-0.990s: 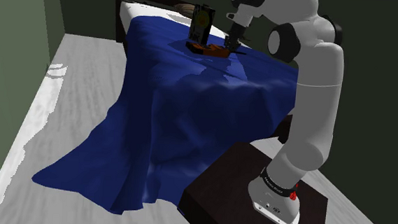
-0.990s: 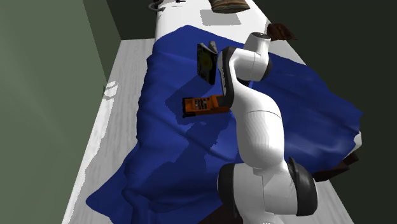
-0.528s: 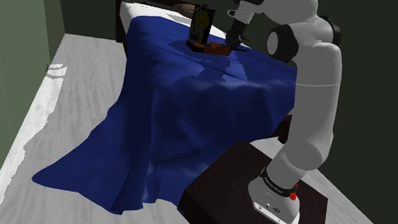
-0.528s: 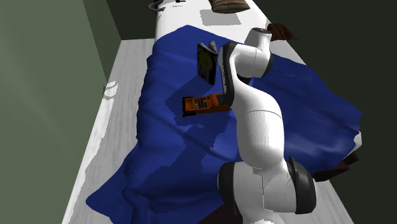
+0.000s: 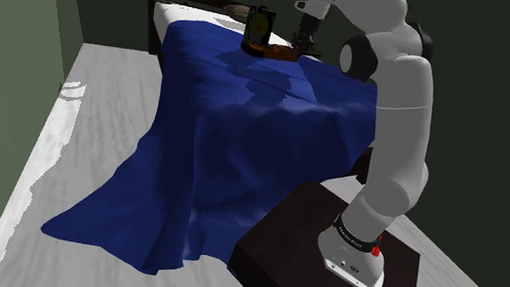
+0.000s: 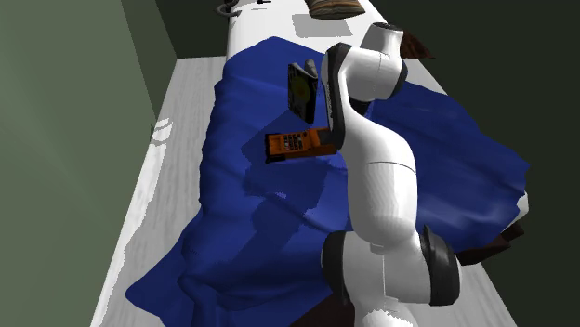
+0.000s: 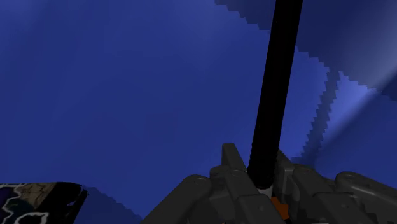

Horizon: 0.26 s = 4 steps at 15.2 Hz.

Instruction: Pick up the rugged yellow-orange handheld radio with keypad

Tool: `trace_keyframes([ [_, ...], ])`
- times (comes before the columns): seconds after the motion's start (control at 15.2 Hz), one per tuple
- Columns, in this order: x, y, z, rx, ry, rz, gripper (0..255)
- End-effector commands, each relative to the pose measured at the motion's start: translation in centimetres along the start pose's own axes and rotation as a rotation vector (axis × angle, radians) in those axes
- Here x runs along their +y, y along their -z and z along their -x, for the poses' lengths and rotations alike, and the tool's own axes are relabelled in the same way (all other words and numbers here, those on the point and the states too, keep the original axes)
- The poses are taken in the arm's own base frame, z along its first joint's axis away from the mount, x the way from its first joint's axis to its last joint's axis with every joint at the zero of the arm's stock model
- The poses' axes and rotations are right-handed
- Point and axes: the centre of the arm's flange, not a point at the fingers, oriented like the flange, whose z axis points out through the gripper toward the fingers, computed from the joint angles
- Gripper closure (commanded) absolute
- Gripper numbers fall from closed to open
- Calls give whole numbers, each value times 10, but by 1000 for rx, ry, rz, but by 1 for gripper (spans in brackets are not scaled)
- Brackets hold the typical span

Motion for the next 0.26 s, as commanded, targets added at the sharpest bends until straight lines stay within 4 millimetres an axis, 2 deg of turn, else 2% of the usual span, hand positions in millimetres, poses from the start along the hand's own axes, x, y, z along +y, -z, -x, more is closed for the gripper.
trace_keyframes([
  [0.0,0,11,-2,0,0,0,255],
  [0.2,0,17,-3,0,0,0,255],
])
